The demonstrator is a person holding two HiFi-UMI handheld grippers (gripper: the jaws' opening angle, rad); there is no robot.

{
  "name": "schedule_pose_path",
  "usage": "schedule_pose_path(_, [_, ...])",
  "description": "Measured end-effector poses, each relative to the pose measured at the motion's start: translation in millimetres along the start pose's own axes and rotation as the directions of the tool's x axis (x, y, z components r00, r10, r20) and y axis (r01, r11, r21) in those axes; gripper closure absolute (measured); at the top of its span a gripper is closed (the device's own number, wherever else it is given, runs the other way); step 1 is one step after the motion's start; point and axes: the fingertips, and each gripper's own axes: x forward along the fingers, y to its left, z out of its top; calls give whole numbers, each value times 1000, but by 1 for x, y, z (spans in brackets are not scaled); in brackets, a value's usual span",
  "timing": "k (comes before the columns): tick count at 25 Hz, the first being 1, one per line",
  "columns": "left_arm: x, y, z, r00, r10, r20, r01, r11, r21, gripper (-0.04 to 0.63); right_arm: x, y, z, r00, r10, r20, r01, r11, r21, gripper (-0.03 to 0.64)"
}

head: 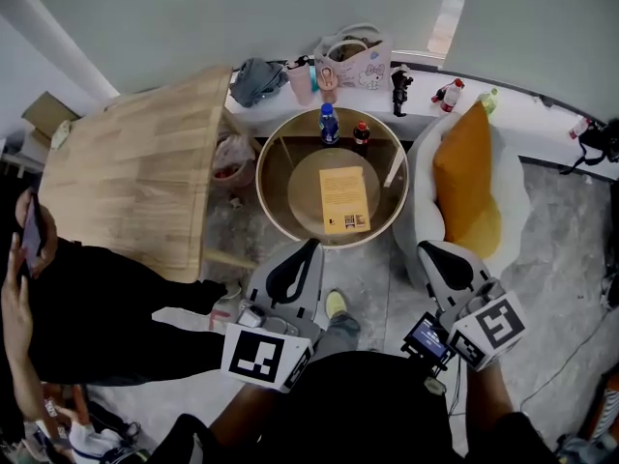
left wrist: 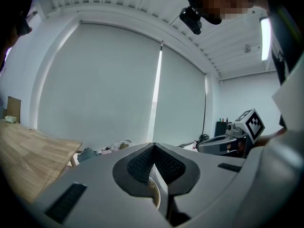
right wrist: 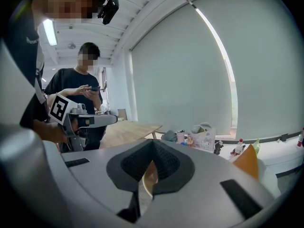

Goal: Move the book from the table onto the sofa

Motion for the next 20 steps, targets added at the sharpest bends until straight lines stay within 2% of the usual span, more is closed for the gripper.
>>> schedule_pose_path(15, [21, 61, 3, 999, -32, 16, 33, 999, -24, 586, 58, 6, 18, 999, -32, -22, 31, 999, -39, 606])
schedule_pose_path(20, [20, 78, 4, 999, -23, 22, 23, 999, -26, 586, 74, 11, 24, 999, -30, -22, 28, 997, -70, 605])
